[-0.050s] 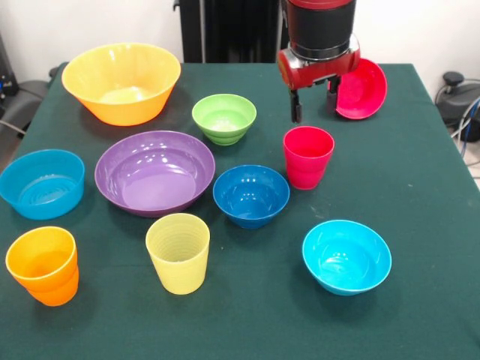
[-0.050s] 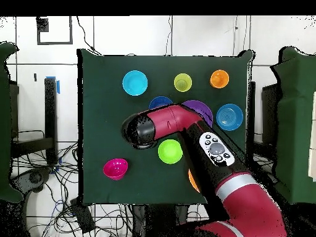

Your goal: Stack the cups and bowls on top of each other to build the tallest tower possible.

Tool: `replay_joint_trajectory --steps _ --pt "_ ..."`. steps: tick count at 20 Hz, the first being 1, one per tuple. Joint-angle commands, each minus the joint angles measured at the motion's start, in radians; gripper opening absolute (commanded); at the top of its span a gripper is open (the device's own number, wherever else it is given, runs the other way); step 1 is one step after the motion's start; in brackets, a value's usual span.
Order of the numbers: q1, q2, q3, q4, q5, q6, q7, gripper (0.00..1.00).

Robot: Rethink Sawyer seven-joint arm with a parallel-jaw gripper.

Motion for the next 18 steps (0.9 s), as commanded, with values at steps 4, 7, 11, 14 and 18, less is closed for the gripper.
replay_joint_trajectory --steps 4,7,11,14,18 --pt "0.020 -0.080 0.047 0.096 -0.039 0.051 -0.143 1.00" --pt "0.036 -0.041 0.048 0.063 -0.048 0.047 -0.143 1.00" --pt "0.054 -0.004 0.048 0.024 -0.059 0.033 -0.144 1.00" --pt "0.072 0.018 0.055 -0.017 -0.059 0.042 -0.153 1.00" --pt "0.091 0.039 0.054 -0.060 -0.059 0.066 -0.163 1.00"
